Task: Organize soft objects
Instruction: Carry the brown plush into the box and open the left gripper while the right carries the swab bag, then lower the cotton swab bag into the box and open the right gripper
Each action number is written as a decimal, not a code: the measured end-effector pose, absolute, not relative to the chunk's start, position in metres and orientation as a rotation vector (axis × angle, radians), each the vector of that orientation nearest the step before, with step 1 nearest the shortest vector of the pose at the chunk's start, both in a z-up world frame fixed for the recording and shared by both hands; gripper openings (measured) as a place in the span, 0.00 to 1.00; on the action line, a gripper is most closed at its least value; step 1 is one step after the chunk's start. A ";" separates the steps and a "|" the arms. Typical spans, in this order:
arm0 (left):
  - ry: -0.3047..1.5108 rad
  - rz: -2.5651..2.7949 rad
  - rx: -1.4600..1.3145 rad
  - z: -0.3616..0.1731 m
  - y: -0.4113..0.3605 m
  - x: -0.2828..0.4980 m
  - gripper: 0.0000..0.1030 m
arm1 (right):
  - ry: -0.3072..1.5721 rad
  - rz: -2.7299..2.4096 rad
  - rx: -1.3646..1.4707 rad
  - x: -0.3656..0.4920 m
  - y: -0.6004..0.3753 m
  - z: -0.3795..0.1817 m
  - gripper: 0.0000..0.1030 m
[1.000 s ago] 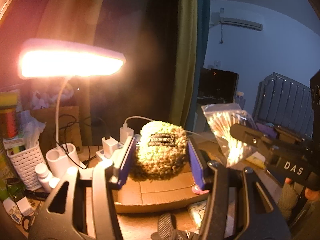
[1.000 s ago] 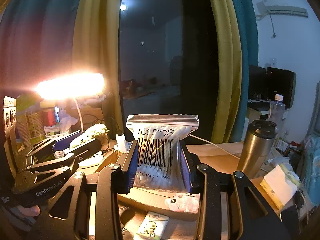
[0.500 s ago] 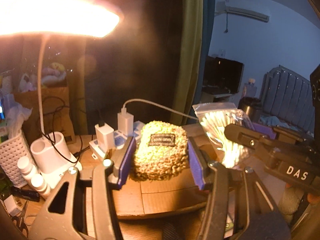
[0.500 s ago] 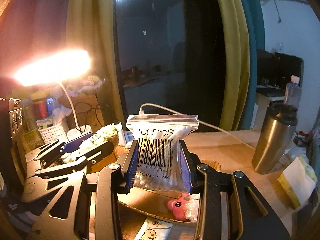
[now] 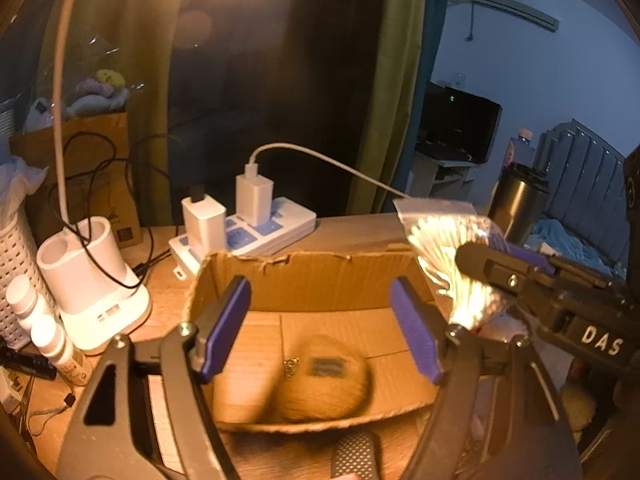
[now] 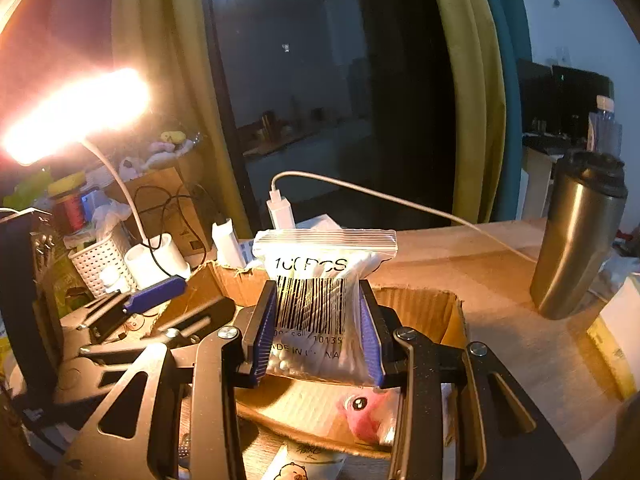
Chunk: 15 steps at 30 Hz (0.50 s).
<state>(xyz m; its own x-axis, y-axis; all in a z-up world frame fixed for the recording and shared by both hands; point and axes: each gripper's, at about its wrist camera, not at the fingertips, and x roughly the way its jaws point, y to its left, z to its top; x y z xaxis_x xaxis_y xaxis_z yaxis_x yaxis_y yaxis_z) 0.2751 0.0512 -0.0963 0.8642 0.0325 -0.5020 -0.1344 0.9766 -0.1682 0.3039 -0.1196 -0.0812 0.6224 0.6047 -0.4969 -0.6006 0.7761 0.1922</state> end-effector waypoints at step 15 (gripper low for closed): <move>0.498 0.143 -0.242 -0.090 0.070 0.256 0.73 | 0.640 0.741 -0.050 0.301 -0.100 -0.092 0.59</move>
<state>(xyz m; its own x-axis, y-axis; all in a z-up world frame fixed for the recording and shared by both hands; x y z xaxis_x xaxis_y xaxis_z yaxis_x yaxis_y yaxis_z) 0.2561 0.0703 -0.0899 0.8692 0.0766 -0.4885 -0.1940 0.9615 -0.1945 0.3008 -0.0996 -0.0918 0.5579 0.6131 -0.5593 -0.6424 0.7457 0.1766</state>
